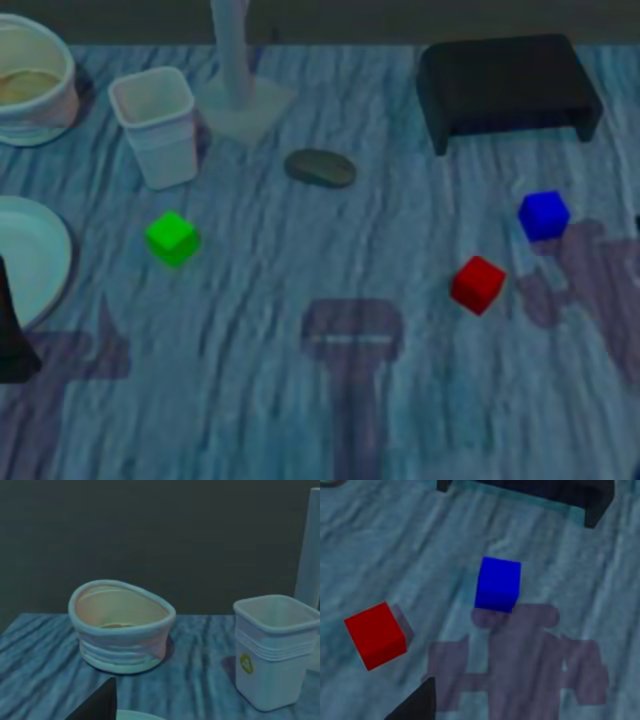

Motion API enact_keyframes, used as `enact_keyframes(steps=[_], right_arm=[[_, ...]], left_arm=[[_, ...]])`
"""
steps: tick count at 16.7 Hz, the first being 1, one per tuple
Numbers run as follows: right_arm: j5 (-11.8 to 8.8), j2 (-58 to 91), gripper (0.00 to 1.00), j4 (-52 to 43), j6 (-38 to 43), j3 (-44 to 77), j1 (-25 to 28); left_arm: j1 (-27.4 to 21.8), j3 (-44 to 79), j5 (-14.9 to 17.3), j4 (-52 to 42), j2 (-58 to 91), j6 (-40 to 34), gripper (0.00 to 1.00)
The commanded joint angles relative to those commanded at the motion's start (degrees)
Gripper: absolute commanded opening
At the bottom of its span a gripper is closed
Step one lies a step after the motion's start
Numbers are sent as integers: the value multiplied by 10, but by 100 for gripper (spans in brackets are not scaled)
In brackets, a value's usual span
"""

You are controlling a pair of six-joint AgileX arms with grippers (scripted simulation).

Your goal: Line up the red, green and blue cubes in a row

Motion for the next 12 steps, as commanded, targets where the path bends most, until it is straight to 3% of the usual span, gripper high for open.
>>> enact_keyframes(steps=[6,12], right_arm=[[0,358,100,-188,-67,260,73],[0,605,100,-318,-116,459,127]], left_arm=[[0,0,0,0,0,0,100],[0,0,0,0,0,0,100]])
